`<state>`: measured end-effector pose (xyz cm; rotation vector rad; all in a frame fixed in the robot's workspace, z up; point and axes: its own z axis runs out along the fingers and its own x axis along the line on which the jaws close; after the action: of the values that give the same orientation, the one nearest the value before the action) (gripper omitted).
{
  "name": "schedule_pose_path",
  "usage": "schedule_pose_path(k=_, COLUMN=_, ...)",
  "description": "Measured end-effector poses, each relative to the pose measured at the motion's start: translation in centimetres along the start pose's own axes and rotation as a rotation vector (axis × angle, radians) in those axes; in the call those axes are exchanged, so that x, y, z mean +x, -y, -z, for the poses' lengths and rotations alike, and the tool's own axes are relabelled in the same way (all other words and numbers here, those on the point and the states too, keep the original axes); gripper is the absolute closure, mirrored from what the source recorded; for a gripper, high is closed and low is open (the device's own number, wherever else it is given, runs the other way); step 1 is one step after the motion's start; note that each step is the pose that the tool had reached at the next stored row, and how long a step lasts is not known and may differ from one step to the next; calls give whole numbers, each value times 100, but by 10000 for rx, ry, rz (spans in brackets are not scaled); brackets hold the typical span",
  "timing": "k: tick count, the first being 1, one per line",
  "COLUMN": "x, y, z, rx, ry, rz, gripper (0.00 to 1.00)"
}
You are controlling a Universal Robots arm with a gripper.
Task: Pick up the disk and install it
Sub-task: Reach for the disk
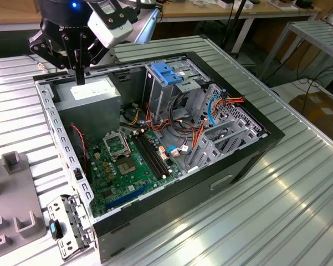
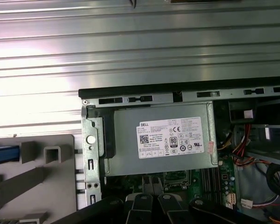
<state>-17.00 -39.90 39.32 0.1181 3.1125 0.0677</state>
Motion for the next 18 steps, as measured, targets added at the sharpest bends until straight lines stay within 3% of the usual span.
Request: schedule_pose_path(k=18, x=284, y=11, z=7, rx=-1, ry=1, rz=1, gripper=89)
